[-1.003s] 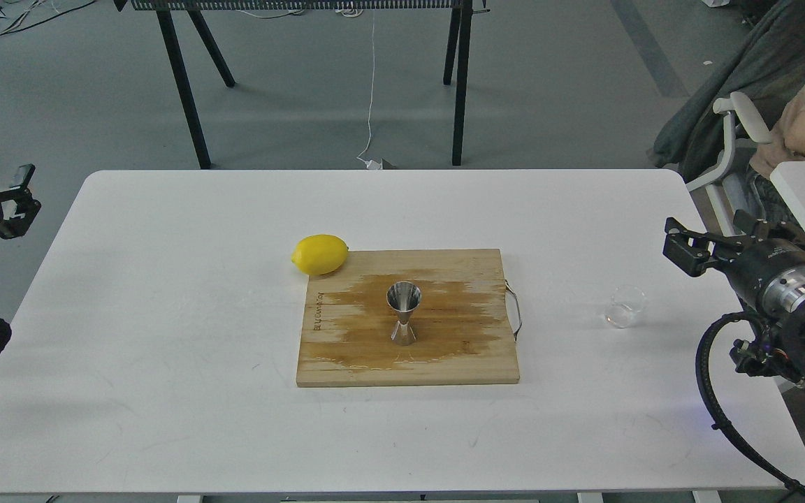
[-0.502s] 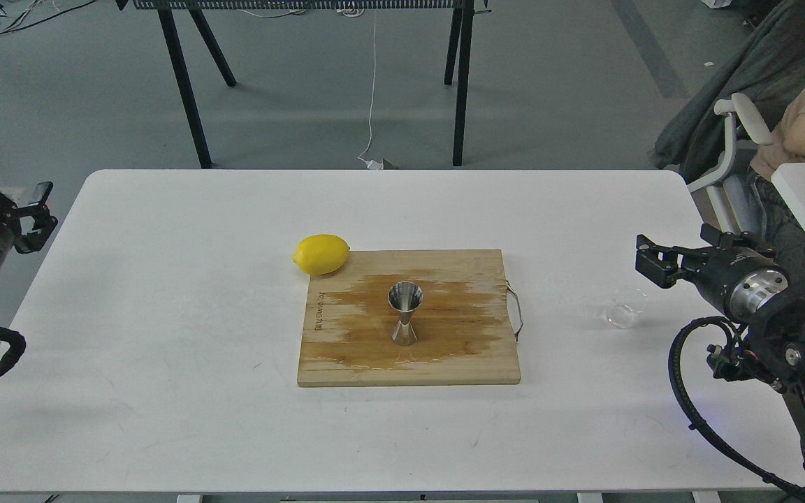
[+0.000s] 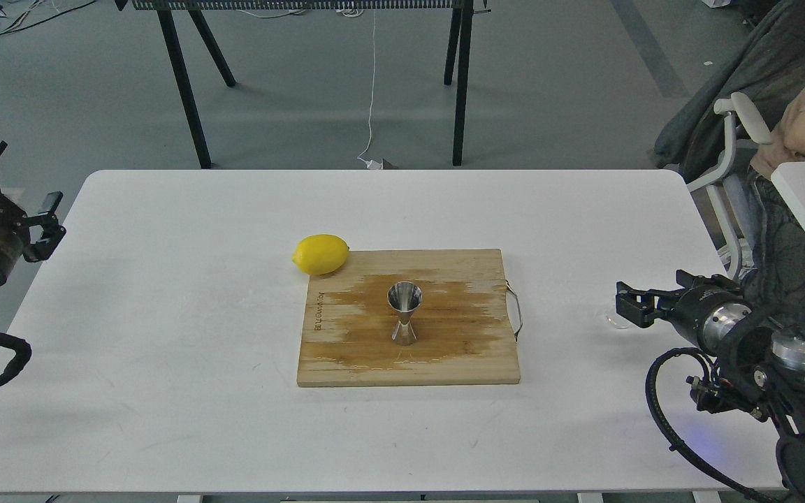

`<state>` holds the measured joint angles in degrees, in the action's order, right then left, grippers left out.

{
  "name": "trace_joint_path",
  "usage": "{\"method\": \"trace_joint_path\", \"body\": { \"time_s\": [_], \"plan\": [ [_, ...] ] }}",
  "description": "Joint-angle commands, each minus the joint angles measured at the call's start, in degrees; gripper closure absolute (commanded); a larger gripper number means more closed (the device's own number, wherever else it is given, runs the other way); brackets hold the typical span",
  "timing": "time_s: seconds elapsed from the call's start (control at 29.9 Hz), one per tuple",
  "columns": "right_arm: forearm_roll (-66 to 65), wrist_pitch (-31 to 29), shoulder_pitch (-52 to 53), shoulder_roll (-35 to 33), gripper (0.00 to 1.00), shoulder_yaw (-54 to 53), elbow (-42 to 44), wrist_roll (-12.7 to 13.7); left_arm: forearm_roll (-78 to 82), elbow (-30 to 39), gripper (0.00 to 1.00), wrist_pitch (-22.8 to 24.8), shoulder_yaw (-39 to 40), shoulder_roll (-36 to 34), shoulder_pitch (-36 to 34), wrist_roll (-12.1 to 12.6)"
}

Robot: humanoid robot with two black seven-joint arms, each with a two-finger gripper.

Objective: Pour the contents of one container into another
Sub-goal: 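Move the right gripper toward the small clear glass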

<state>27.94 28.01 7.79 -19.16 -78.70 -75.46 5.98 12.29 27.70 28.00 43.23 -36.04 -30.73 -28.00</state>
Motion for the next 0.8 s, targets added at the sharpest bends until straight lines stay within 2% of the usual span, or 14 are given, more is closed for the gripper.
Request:
{"method": "trace_joint_path", "body": {
  "time_s": [0.0,0.77],
  "plan": [
    [-0.96,-0.01,-0.06,0.18,0.02,0.04,1.19,0.17,-0.07,-0.89,0.01,0.0,-0.17,0.01,-0.03,0.0],
    [-2.28,-0.01,2.93,3.08,0.02,3.99,8.39,0.44,-0.07,-1.51,0.01,0.0,-0.25,0.19,-0.03,0.0]
  ]
}}
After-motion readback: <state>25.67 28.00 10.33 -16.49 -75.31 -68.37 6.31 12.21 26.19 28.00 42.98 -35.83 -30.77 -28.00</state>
